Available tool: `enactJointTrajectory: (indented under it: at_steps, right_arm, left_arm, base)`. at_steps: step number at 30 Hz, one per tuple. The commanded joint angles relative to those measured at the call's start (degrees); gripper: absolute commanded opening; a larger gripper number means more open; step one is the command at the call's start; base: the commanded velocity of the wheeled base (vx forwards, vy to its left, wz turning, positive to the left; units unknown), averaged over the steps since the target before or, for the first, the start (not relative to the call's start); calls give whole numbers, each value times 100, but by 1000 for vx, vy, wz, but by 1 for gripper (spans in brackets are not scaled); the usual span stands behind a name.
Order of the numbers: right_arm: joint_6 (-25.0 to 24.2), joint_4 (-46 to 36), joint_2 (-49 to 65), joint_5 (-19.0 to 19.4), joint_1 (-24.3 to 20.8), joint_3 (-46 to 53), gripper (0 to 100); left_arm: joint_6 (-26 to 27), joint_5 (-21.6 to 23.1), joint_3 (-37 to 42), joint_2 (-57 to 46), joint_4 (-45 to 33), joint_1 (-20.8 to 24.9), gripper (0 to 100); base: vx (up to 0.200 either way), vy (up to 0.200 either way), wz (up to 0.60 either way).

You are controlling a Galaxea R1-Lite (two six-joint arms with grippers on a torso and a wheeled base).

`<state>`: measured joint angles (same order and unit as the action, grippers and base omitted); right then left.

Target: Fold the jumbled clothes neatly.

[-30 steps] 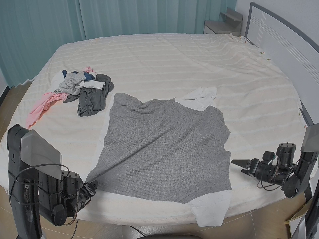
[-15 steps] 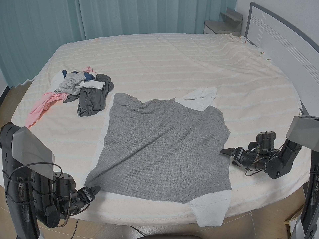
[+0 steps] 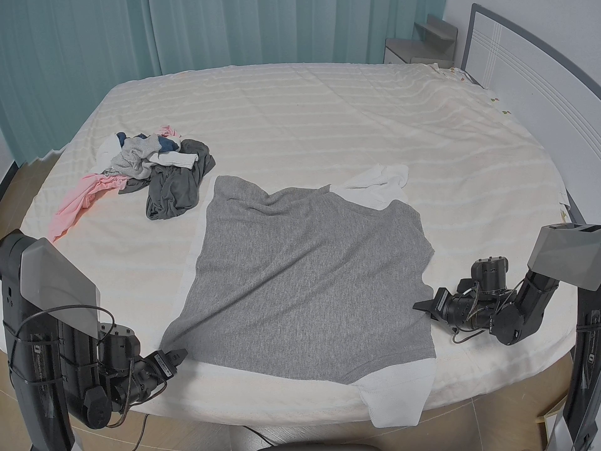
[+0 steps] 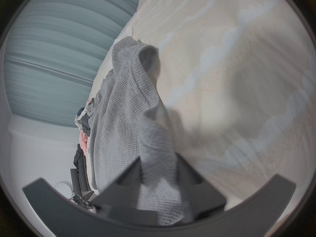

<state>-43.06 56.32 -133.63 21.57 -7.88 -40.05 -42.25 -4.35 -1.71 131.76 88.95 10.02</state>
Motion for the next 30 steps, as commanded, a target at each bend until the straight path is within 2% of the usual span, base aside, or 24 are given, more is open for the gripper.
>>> enactJointTrajectory:
  at_steps: [1, 10, 13, 30]
  right_arm:
    - [-10, 28, 259, 6, 128, 287, 0]
    - [8, 388, 619, 6, 339, 964, 0]
    - [34, 872, 716, -3, 541, 1324, 0]
    - [148, 872, 1138, -3, 928, 1825, 0]
  left_arm:
    - [-2, -13, -23, 17, 105, -9, 100]
    - [15, -75, -49, 26, 105, -9, 100]
    - [15, -198, -93, 96, 105, 0, 100]
    - [24, -198, -102, 113, 105, -18, 100]
  base:
    - [0, 0, 0]
    - [0, 0, 0]
    - [0, 0, 0]
    - [0, 0, 0]
